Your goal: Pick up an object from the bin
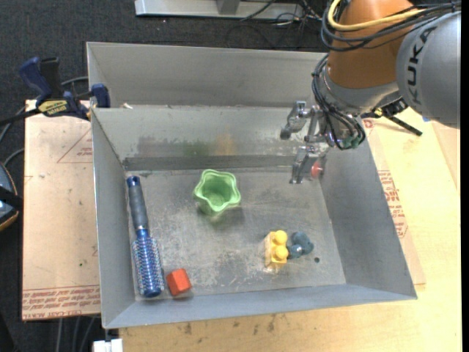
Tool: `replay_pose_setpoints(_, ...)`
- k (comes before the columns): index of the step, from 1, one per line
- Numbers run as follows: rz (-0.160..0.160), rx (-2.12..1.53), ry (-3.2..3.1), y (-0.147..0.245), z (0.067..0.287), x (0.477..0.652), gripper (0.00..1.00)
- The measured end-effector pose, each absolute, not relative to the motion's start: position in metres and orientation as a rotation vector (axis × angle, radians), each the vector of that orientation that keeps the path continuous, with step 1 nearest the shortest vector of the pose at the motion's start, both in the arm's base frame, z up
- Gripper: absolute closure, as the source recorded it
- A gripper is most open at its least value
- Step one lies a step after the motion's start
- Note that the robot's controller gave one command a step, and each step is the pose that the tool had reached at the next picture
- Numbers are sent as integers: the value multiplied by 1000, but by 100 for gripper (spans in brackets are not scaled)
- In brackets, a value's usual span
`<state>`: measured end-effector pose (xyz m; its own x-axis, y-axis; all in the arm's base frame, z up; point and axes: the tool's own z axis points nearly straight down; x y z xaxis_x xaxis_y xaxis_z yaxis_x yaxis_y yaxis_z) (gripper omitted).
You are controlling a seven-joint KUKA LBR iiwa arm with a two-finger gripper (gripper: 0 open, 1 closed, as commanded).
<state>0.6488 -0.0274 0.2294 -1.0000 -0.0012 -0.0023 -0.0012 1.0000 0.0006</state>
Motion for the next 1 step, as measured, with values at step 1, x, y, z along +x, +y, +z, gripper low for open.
replay_pose_setpoints(1,3,-250,3141,-48,146,538,0)
